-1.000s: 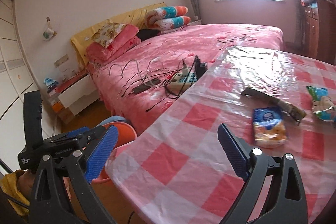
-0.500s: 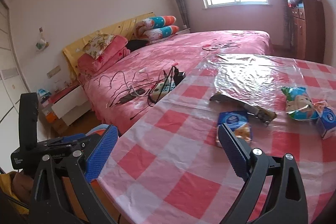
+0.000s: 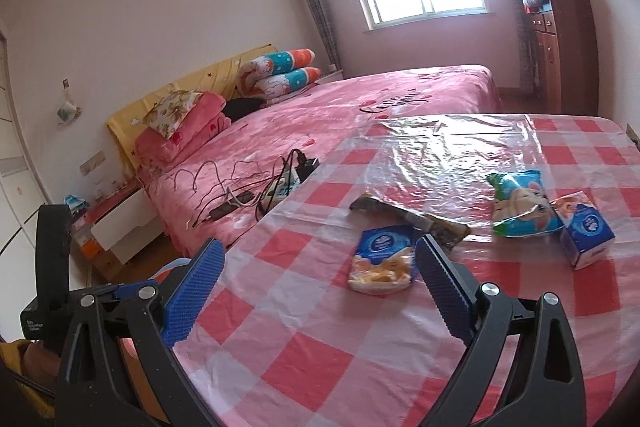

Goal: Collect trash
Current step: 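Return both tools from the bucket to the remaining trash on the table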

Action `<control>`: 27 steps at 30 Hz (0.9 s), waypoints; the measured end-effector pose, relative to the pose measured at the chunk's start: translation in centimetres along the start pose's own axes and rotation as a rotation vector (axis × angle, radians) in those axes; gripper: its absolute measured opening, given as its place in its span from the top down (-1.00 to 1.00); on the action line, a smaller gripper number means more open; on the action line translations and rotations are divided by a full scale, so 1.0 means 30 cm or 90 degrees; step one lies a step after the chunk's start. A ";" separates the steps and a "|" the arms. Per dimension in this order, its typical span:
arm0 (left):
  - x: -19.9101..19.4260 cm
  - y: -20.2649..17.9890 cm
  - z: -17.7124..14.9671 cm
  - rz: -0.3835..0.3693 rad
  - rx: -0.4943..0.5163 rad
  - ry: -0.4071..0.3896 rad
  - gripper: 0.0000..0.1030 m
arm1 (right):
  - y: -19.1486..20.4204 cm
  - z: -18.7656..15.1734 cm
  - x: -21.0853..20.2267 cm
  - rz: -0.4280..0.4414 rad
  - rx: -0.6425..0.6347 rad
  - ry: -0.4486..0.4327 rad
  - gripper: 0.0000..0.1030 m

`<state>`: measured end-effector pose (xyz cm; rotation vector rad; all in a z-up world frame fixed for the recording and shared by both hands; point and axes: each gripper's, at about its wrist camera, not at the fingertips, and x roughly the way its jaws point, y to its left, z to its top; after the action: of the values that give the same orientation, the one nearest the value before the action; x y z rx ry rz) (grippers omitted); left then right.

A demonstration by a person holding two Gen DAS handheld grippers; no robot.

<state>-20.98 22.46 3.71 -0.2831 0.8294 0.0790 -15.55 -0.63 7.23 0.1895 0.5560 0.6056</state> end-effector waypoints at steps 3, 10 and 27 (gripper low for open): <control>0.005 -0.032 -0.003 -0.003 0.009 0.003 -0.69 | -0.022 0.004 -0.010 -0.005 0.005 0.000 -0.85; 0.017 -0.102 -0.005 -0.031 0.022 0.016 -0.69 | -0.068 0.008 -0.032 -0.020 0.009 0.000 -0.85; 0.140 -0.284 0.000 -0.086 0.047 0.094 -0.69 | -0.343 0.037 -0.111 -0.076 0.123 -0.034 -0.85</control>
<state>-16.61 14.10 2.45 -0.2776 0.9545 -0.0997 -12.19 -10.92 6.27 0.3506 0.5699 0.4290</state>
